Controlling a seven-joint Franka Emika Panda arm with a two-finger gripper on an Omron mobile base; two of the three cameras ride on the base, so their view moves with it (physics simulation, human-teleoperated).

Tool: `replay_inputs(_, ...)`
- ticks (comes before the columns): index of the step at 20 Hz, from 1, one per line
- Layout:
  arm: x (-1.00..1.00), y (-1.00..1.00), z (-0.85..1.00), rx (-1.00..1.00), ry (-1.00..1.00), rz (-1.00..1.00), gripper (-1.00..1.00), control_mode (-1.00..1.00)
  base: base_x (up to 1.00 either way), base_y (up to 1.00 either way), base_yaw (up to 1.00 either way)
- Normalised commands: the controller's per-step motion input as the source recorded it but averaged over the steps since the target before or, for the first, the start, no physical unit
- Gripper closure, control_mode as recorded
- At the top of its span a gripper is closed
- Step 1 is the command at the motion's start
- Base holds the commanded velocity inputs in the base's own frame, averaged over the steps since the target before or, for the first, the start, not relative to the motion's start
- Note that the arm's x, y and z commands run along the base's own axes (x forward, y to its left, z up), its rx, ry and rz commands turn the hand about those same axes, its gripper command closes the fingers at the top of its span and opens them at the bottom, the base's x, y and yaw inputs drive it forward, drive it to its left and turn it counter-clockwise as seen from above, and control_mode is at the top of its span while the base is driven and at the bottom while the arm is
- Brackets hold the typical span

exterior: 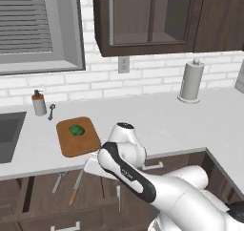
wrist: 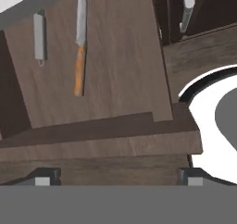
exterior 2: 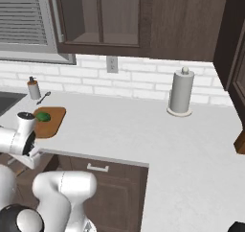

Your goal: Place the appropriate cutting tool for cutting the broccoli skin on the cutting board.

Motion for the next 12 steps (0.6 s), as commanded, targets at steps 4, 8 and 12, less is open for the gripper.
replay_inputs(4, 0.06, 0.22, -0.41, -0.08, 0.21, 0.00, -1.00, -1.00, 0.00, 0.00, 0.00)
replay_inputs(8, 0.01, 0.34, -0.26, -0.14, 0.28, 0.00, -1.00, -1.00, 0.00, 0.00, 0.00)
replay_inputs(12, 0.01, 0.39, -0.35, -0.14, 0.24, 0.00, -1.00, -1.00, 0.00, 0.00, 0.00)
